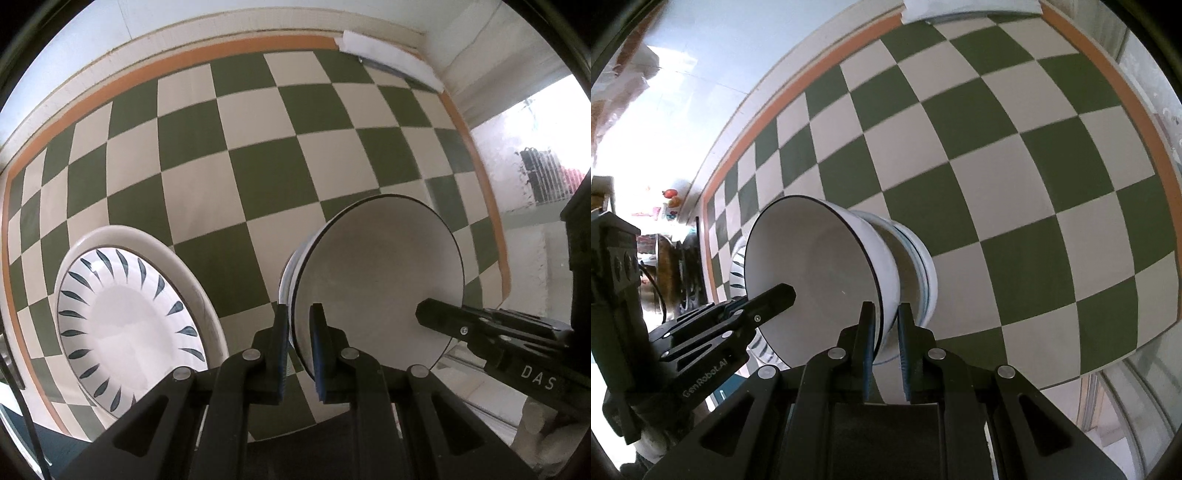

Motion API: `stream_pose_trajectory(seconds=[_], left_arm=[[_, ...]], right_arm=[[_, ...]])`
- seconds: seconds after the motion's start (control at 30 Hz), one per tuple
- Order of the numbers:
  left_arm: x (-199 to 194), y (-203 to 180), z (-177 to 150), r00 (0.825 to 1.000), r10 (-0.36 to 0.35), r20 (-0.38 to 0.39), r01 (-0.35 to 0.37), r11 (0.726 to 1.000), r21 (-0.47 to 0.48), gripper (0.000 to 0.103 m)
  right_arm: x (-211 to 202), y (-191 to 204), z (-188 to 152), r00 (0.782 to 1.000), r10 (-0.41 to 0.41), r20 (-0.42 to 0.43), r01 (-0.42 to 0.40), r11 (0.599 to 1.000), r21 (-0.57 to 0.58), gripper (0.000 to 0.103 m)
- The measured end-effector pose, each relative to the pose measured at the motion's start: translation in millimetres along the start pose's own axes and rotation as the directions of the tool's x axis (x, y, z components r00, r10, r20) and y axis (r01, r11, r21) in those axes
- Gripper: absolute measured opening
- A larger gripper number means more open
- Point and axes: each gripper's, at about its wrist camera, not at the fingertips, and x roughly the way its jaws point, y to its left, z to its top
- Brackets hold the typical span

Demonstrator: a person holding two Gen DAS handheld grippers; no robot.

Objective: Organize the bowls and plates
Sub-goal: 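Lower the nested bowls into the black-rimmed white bowl with both tools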

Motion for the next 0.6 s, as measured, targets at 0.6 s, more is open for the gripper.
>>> stream_pose_trajectory(seconds=[0.6], left_arm=[[5.2,-7.8,1.7,0.997,0.075,-0.007,-0.075,0.997,0.019,0.01]], right_arm=[[12.1,0.7,9.2,0.998,-0.009,-0.058,0.01,1.0,0.016,0.017]])
